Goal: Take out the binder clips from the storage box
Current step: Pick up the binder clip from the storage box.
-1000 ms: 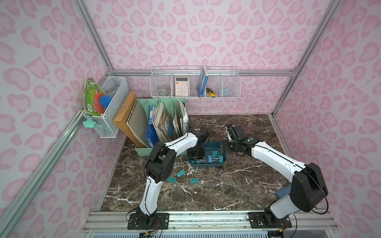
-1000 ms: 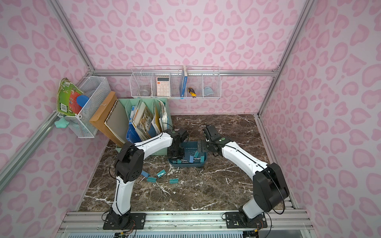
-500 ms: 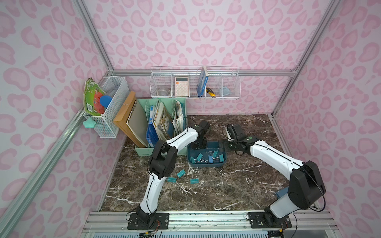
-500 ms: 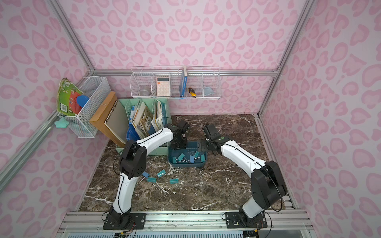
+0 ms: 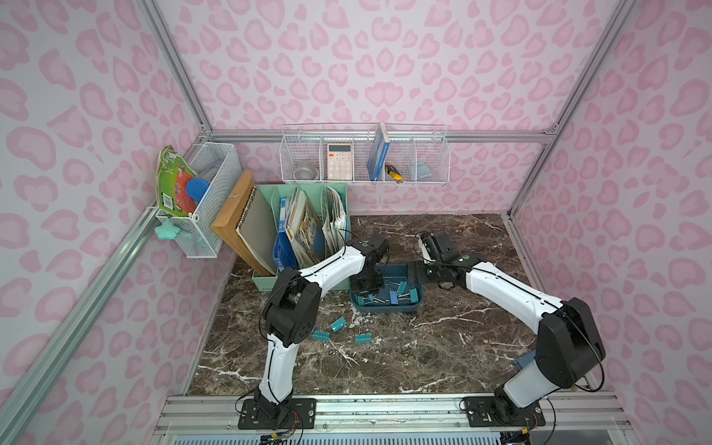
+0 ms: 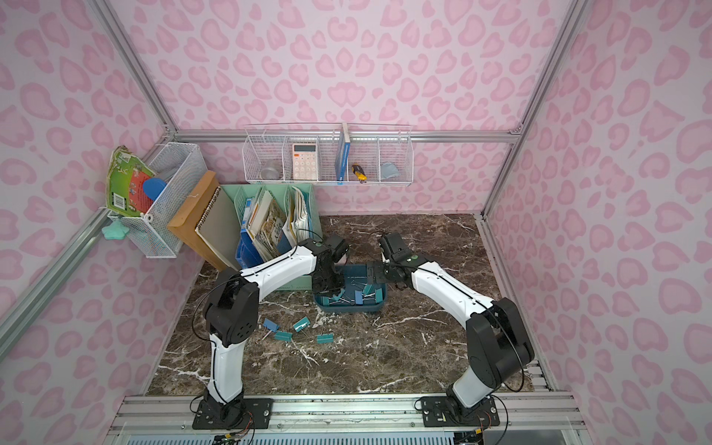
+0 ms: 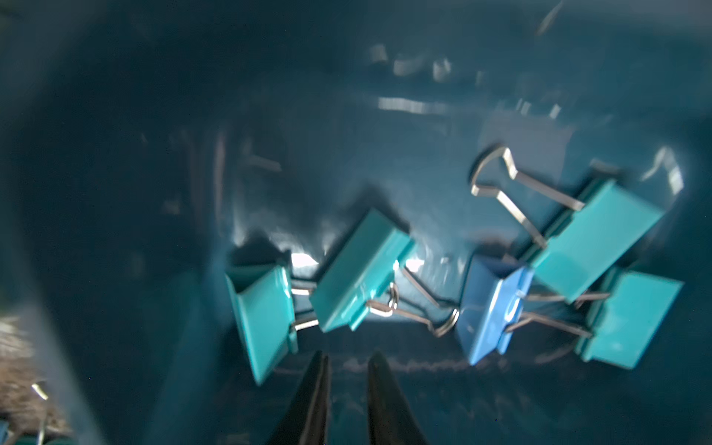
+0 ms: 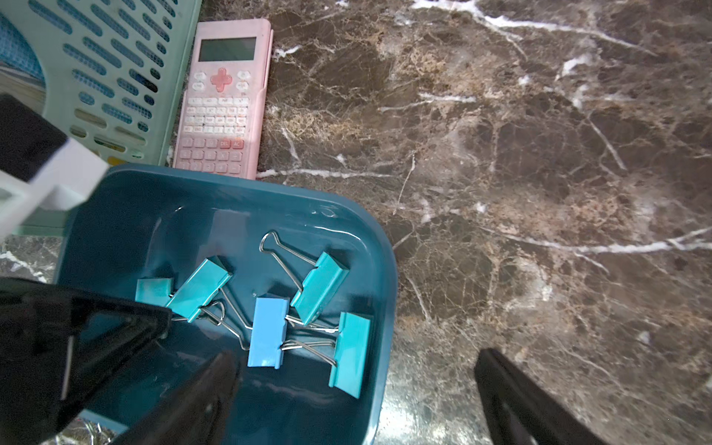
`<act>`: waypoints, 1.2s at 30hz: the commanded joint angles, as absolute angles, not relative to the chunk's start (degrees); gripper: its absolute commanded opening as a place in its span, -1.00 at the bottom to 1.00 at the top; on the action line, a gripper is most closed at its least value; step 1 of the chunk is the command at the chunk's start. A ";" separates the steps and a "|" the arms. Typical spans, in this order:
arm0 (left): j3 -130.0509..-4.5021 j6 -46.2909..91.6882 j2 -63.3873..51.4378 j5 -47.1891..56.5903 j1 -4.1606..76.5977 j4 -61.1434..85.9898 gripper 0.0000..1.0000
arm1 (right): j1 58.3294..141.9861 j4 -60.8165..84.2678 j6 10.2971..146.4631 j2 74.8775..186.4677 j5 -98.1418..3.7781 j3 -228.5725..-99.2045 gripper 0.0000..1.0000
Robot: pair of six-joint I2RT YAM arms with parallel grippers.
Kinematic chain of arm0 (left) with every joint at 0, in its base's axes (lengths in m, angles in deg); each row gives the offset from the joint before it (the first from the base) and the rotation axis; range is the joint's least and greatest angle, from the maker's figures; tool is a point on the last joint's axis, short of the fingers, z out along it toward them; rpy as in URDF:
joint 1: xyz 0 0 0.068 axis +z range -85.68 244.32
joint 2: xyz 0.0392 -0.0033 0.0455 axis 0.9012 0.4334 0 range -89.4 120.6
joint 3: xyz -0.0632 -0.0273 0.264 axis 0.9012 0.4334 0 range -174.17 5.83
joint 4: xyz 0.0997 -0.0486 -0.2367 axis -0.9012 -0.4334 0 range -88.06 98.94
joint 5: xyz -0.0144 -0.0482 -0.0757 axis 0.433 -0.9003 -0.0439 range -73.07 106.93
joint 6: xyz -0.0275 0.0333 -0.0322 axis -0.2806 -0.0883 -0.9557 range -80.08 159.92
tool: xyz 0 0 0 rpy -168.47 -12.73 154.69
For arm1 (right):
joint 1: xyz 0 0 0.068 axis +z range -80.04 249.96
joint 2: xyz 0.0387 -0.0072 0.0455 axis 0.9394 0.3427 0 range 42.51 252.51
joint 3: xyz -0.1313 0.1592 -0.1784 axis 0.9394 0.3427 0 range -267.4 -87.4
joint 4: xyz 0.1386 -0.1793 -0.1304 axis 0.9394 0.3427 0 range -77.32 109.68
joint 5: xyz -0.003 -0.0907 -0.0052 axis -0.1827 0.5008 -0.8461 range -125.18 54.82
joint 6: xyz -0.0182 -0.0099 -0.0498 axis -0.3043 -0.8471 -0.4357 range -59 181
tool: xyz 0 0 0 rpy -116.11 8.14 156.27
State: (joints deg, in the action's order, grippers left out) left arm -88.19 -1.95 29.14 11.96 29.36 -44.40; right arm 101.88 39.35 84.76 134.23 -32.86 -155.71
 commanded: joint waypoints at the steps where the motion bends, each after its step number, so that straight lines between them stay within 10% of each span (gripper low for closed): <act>1: -88.21 -2.98 30.30 9.77 29.19 -44.63 -0.59 | 101.98 38.22 83.92 134.20 -33.73 -155.77 0.99; 36: -97.34 -11.56 37.98 13.56 32.75 -42.18 -0.26 | 103.41 36.54 83.67 134.53 -34.91 -154.24 0.99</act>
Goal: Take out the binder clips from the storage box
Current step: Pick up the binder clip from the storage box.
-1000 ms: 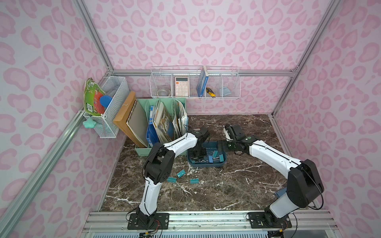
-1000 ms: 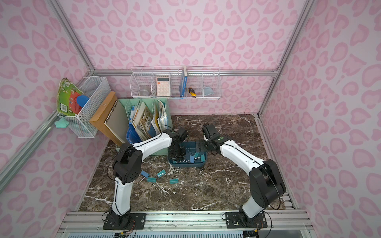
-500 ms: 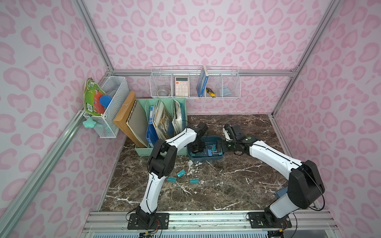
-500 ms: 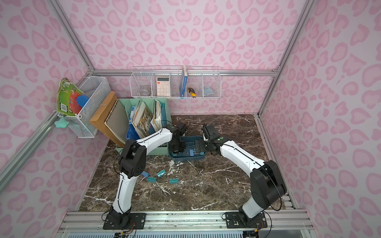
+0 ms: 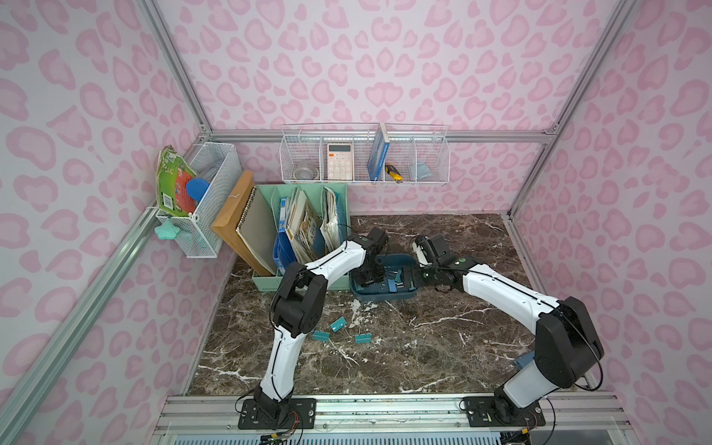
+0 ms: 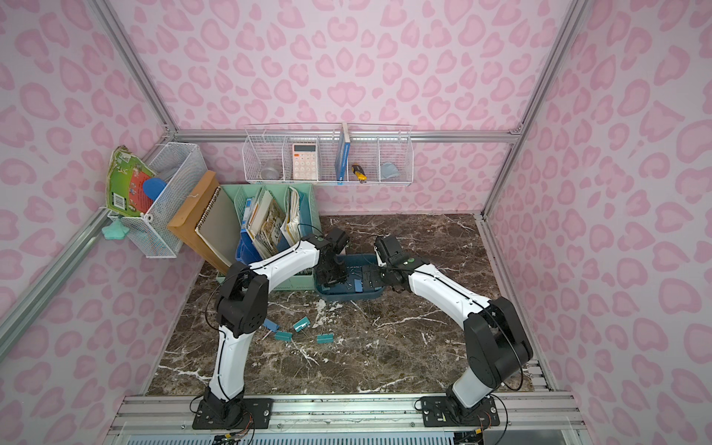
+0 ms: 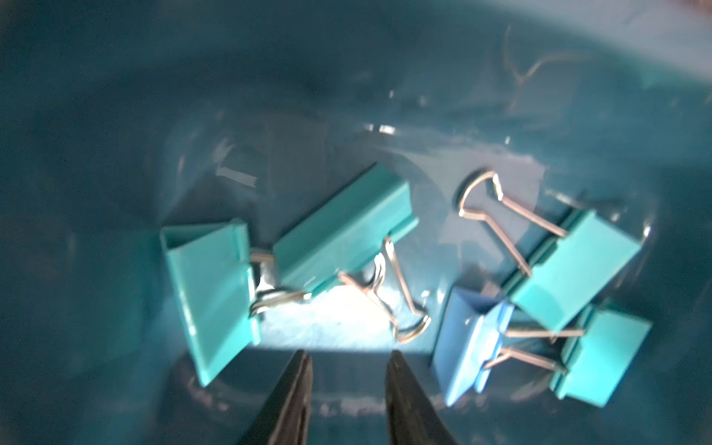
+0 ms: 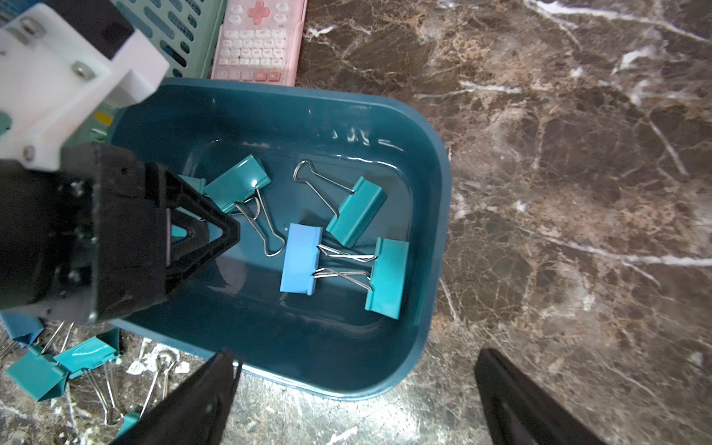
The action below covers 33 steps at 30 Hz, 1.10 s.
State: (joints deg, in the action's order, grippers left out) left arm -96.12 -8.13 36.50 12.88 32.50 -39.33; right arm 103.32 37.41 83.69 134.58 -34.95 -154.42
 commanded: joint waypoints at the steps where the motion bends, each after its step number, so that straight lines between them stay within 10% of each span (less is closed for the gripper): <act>1: -97.69 -12.30 38.51 13.20 32.85 -42.03 -0.26 | 103.44 36.55 83.69 134.35 -34.85 -154.11 0.99; 19: -99.85 -15.70 41.99 15.19 33.56 -40.52 -0.12 | 103.81 37.11 84.67 132.27 -34.19 -152.28 0.99; 33: -99.46 -13.49 36.99 18.92 33.43 -39.78 -1.00 | 103.89 37.07 84.72 133.03 -34.15 -152.72 0.99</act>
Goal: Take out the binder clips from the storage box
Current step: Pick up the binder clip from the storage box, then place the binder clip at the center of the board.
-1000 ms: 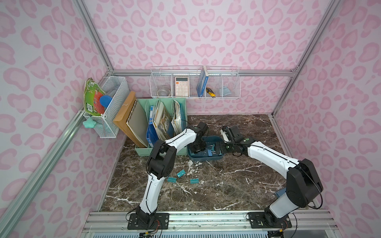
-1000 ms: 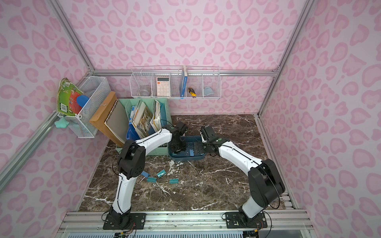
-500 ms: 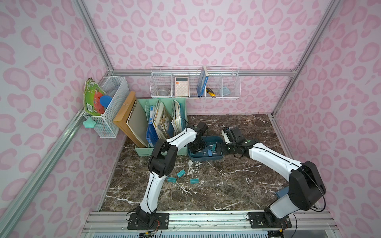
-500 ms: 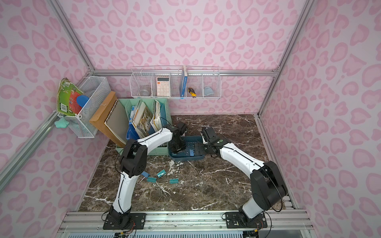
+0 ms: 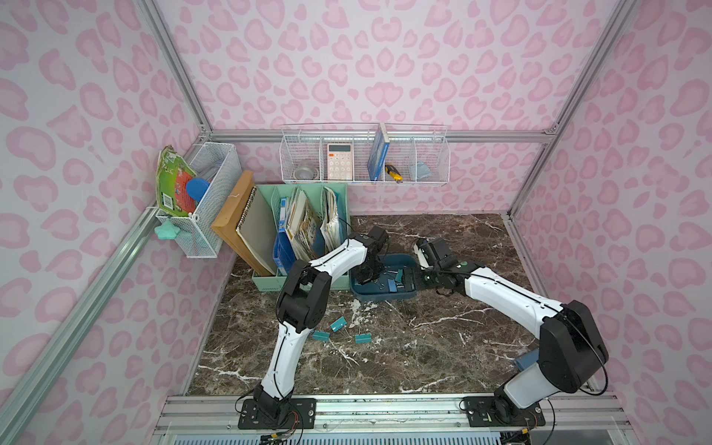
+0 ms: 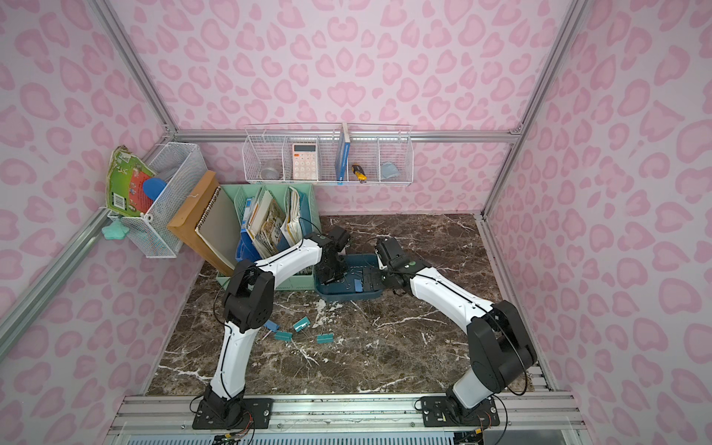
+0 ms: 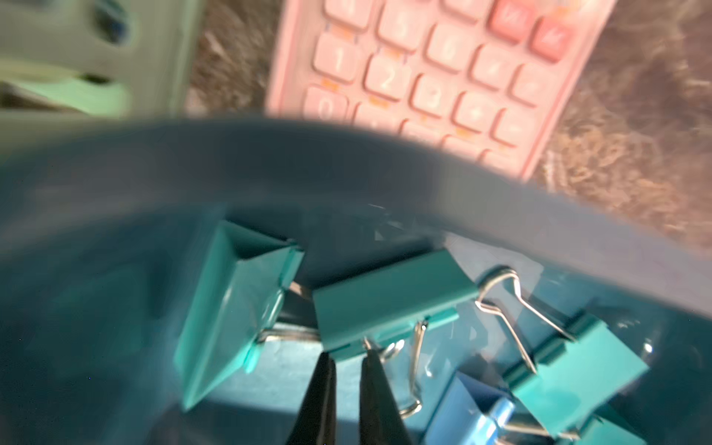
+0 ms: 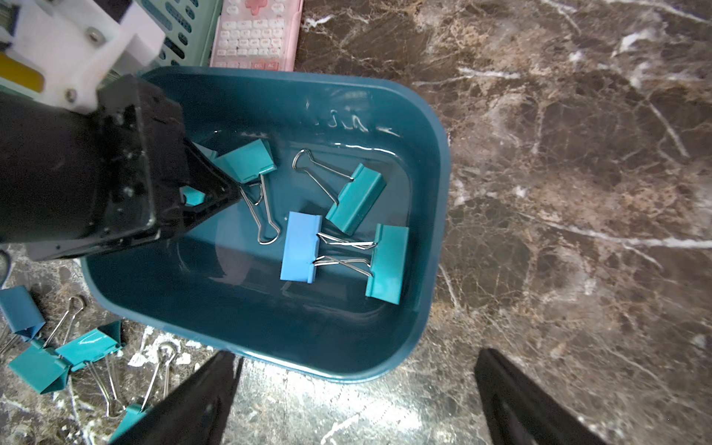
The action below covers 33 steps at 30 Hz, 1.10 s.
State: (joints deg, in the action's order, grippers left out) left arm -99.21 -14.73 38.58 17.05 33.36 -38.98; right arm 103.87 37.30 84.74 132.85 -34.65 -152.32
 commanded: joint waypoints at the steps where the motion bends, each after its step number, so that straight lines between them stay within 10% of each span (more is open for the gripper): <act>1: -99.58 -13.30 36.34 19.25 33.38 -39.81 -1.00 | 103.91 37.08 84.68 133.00 -34.08 -152.78 0.99; 33: -63.57 2.85 13.62 11.44 17.13 -29.34 -1.00 | 106.85 38.43 87.09 122.98 -30.97 -145.56 0.99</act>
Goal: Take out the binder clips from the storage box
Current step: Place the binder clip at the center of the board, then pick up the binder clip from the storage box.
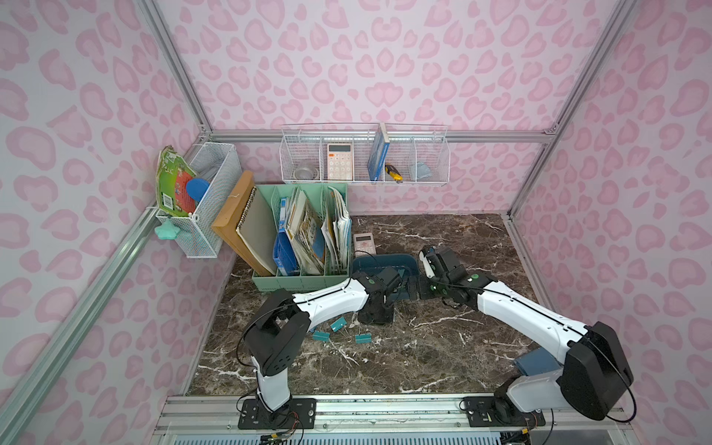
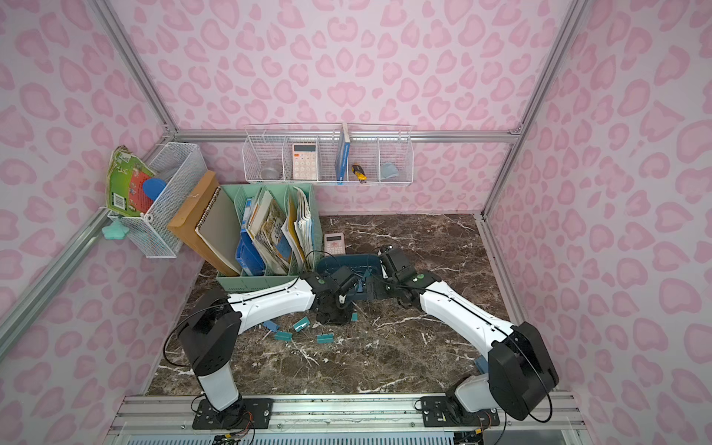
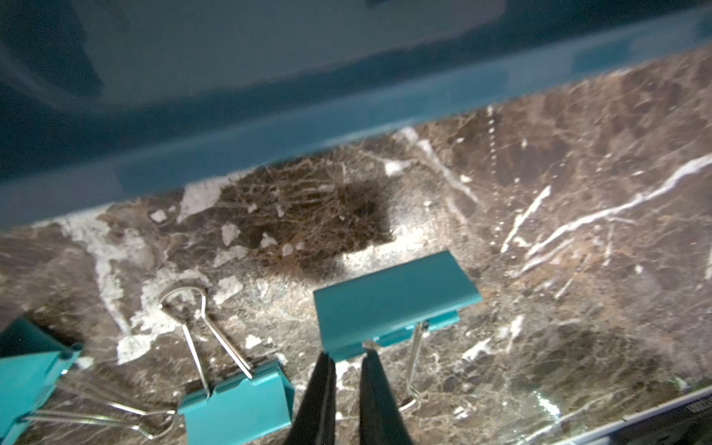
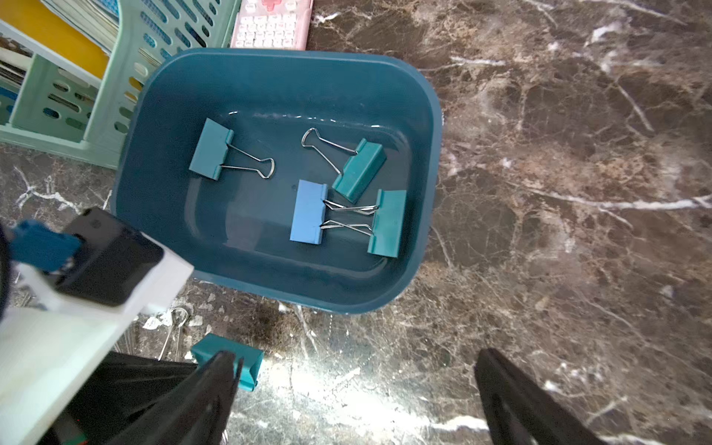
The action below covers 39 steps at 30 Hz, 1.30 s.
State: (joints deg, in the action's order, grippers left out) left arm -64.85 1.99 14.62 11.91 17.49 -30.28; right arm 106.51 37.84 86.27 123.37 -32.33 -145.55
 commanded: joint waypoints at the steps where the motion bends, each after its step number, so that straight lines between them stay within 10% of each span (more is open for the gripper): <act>1: -62.99 2.83 13.12 11.63 16.97 -29.29 -1.00 | 106.95 38.43 87.16 123.00 -30.95 -145.58 0.99; 11: -62.38 1.82 8.82 15.10 17.27 -31.71 0.19 | 109.00 37.08 85.97 128.45 -32.06 -150.77 0.89; 26: -65.24 0.98 -6.54 15.52 35.29 -38.72 0.95 | 110.10 37.16 79.97 153.63 -37.36 -173.56 -0.22; 39: -65.36 3.00 -11.96 11.27 46.36 -42.27 0.99 | 113.55 42.60 71.38 172.52 -35.45 -190.99 -0.29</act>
State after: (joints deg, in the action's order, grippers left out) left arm -65.11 1.59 -11.34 12.61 45.55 -40.31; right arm 113.55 41.19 73.77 171.41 -35.78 -189.48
